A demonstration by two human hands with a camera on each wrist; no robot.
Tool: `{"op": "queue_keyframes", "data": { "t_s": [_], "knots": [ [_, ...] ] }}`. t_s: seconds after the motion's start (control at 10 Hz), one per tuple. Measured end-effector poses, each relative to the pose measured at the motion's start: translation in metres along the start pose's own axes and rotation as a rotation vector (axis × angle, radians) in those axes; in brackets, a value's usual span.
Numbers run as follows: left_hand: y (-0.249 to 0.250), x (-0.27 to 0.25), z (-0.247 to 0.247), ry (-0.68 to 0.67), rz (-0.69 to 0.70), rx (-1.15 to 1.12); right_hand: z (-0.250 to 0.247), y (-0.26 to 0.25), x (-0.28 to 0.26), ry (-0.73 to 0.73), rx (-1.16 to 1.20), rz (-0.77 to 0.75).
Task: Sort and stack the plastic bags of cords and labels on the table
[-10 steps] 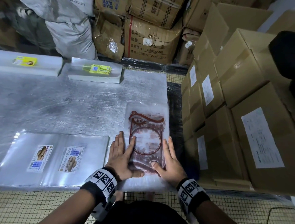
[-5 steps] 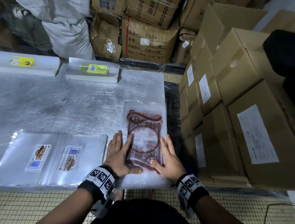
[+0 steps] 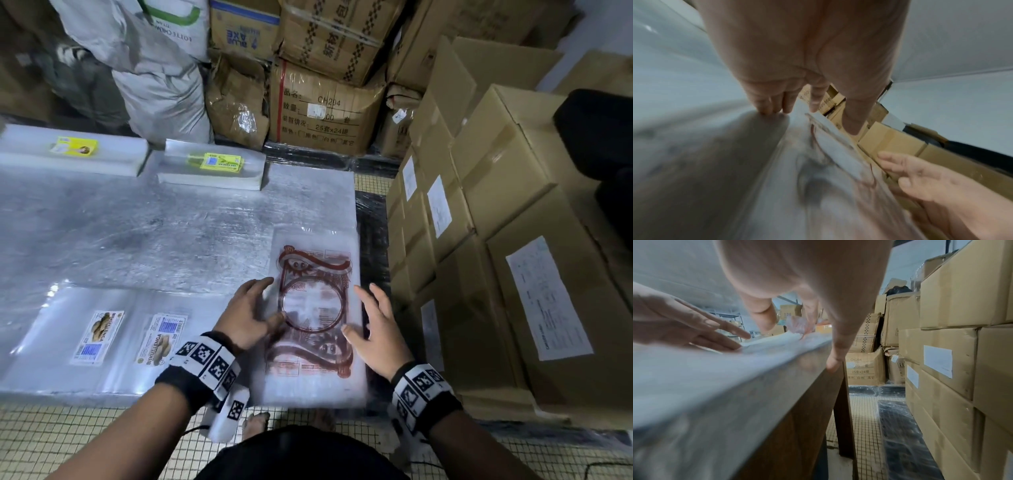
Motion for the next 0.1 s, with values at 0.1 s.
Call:
{"op": "queue_keyframes", "data": {
  "t_s": [0.1],
  "knots": [
    [0.0073, 0.0056, -0.0448, 0.113, 0.018, -0.048, -0.0227, -0.0343, 0.0104, 0.104, 0.067, -0.109]
  ]
}}
Point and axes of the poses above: each hand's wrist, its own x-axis towards the middle knuckle, its own z-axis out of the palm, y = z × x, the point moved 10 cm from there along x, towards the middle knuckle, and after that the axes turned 10 degrees about x, right-handed, at the moved point
